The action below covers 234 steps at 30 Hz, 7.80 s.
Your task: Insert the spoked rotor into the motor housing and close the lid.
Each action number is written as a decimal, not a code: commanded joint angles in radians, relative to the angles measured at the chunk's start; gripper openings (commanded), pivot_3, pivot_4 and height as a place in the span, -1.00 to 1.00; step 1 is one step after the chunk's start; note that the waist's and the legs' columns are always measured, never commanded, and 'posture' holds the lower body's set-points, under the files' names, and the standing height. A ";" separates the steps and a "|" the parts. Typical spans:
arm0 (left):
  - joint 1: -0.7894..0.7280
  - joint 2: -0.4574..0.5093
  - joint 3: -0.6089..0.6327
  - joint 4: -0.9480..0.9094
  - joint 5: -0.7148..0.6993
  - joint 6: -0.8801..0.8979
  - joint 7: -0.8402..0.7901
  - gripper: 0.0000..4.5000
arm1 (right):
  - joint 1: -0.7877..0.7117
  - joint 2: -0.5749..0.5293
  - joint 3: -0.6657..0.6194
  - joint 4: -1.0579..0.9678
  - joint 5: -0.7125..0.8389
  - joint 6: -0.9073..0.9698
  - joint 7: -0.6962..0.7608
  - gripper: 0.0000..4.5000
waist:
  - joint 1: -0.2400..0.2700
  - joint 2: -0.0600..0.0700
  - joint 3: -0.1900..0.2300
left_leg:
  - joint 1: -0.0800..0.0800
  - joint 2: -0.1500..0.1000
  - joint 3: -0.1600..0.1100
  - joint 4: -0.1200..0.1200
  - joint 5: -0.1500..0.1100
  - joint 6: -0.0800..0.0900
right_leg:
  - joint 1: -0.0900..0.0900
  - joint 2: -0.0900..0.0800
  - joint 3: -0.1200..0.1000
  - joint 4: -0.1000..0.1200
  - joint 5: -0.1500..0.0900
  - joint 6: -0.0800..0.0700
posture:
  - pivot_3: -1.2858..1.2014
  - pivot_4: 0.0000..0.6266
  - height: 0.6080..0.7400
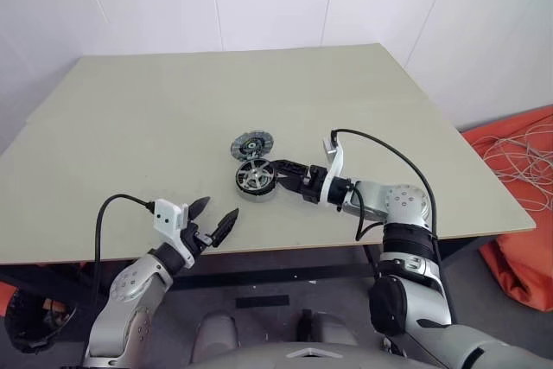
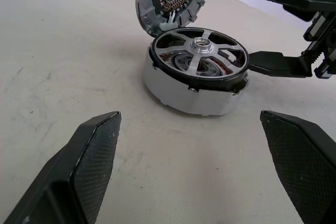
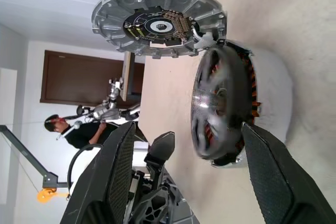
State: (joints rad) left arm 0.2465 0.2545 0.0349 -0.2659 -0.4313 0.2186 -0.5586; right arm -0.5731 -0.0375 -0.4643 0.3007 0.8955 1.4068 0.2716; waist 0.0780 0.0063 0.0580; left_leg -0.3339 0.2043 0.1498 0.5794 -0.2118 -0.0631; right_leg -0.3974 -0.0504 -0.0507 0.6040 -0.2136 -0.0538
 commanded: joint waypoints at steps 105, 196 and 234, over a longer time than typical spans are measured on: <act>-0.002 -0.063 -0.002 0.022 0.002 -0.062 -0.002 1.00 | -0.304 -0.328 1.107 0.047 -0.992 -1.094 0.985 0.80 | -0.009 -0.004 -0.002 | 0.001 0.001 -0.001 0.003 -0.002 0.006 | 0.003 0.000 0.000 0.002 0.003 -0.006 | 0.03 -1.00 1.00; 0.015 -0.040 0.001 -0.092 -0.079 0.049 0.031 1.00 | -0.483 -0.181 0.756 -0.224 -0.596 0.208 0.377 -0.99 | 0.015 -0.003 0.001 | 0.003 0.001 -0.002 0.007 0.002 0.003 | 0.005 0.001 0.000 0.005 0.001 -0.002 | 0.03 -1.00 1.00; 0.007 -0.033 0.000 -0.102 -0.084 0.077 0.040 1.00 | -0.257 -0.622 1.205 -0.272 -1.063 -1.125 0.955 0.44 | 0.014 -0.005 0.000 | 0.001 0.002 -0.002 0.017 -0.002 0.010 | 0.007 0.000 0.000 0.009 0.001 0.000 | 0.03 -1.00 1.00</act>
State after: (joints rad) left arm 0.2603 0.2149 0.0317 -0.3298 -0.5060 0.2972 -0.5184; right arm -0.8232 -0.6624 0.7584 0.0199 -0.1497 0.3050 1.2173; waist 0.0919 0.0016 0.0582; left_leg -0.3324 0.2065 0.1480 0.5964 -0.2138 -0.0536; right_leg -0.3907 -0.0500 -0.0511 0.6131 -0.2130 -0.0541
